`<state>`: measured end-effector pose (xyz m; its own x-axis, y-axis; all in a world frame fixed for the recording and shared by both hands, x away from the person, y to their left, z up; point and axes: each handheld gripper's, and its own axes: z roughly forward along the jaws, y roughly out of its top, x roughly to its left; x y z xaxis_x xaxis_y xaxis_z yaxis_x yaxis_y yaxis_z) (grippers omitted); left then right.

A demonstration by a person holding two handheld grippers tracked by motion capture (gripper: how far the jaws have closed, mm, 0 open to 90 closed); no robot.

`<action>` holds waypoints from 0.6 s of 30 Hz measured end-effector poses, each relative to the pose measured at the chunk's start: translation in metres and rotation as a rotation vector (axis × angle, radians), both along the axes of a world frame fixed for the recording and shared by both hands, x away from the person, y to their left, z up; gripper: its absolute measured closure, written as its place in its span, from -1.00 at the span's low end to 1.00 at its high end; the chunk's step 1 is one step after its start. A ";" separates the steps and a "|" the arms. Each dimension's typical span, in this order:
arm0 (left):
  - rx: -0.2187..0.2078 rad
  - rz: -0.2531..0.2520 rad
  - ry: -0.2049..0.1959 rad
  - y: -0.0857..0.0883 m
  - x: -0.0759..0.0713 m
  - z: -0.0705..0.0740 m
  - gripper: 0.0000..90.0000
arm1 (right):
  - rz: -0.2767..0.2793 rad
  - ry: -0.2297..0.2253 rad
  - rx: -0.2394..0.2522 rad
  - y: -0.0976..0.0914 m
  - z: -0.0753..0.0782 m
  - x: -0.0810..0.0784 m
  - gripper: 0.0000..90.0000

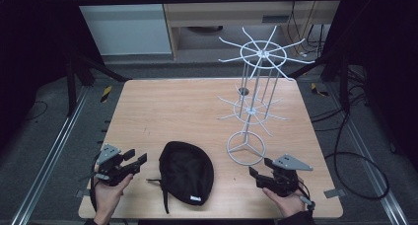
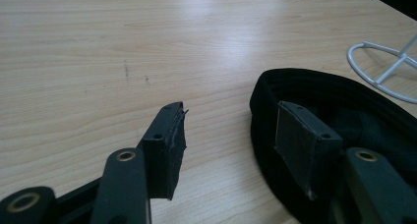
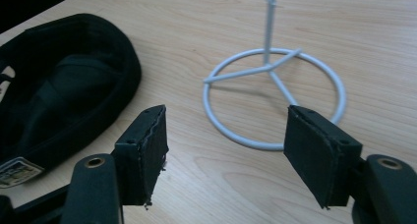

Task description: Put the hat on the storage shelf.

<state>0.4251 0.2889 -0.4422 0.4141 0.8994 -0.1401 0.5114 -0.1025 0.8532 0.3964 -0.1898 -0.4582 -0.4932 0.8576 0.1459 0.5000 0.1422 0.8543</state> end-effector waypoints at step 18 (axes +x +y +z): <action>0.050 -0.090 -0.004 -0.048 0.015 0.014 0.08 | 0.133 -0.017 -0.020 0.063 0.016 0.016 -0.16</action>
<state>0.4399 0.2405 -0.4281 0.4940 0.8643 -0.0946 0.4951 -0.1902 0.8477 0.4119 -0.1273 -0.4420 -0.6049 0.7872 0.1201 0.4612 0.2235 0.8587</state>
